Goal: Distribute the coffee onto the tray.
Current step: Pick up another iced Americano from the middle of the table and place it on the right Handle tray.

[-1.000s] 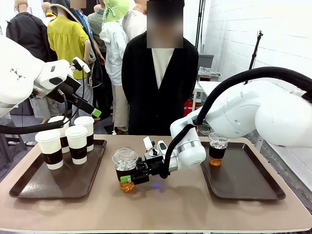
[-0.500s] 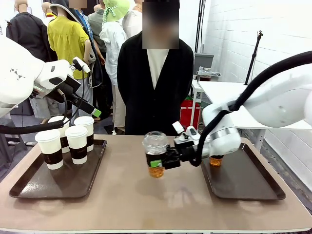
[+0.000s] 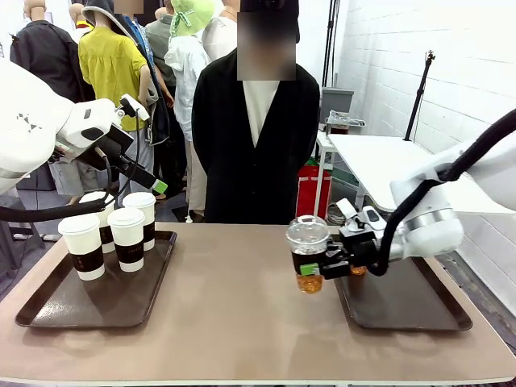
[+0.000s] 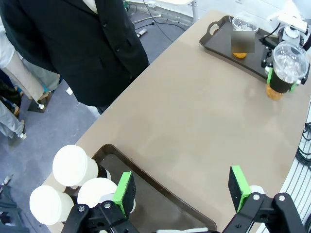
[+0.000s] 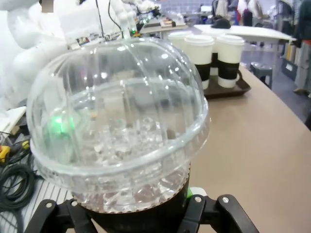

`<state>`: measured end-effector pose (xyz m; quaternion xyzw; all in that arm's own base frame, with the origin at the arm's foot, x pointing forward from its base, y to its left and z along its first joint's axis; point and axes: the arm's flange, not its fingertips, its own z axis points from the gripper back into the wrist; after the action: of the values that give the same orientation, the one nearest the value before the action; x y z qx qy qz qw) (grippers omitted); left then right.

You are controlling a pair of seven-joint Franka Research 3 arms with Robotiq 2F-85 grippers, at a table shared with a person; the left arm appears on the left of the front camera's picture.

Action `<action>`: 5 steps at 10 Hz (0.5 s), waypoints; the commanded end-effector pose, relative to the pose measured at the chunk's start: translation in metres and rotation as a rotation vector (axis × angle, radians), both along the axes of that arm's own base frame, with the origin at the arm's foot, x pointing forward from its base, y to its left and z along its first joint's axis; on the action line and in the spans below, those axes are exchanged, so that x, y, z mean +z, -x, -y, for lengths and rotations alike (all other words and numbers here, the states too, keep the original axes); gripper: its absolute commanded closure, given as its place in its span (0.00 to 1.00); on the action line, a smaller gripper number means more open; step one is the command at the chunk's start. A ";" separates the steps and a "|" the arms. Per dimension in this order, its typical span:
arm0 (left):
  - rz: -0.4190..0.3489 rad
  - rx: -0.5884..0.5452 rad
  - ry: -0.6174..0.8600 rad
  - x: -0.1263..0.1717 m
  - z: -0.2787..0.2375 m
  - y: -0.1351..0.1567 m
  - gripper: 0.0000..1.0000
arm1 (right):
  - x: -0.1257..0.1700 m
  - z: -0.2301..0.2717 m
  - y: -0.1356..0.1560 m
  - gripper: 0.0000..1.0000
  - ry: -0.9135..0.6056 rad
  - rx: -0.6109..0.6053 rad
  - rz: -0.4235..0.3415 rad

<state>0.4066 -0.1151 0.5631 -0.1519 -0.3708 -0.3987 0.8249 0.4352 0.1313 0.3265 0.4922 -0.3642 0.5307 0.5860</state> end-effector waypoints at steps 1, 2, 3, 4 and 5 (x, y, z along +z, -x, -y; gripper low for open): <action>-0.007 -0.004 0.009 -0.001 -0.002 0.000 0.00 | 0.010 0.027 0.009 0.34 -0.019 -0.026 -0.004; -0.007 -0.004 0.009 -0.001 -0.002 0.000 0.00 | 0.010 0.044 0.010 0.34 -0.021 -0.049 -0.002; -0.007 -0.004 0.009 -0.001 -0.002 0.000 0.00 | 0.010 0.061 0.011 0.34 -0.013 -0.065 0.002; -0.007 -0.004 0.009 -0.001 -0.002 0.000 0.00 | 0.006 0.073 0.012 0.34 0.007 -0.058 0.004; -0.007 -0.004 0.009 -0.001 -0.002 0.000 0.00 | -0.001 0.087 0.013 0.34 0.005 -0.067 0.009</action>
<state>0.4066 -0.1152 0.5631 -0.1519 -0.3708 -0.3988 0.8249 0.4286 0.0509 0.3252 0.4702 -0.3761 0.5094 0.6148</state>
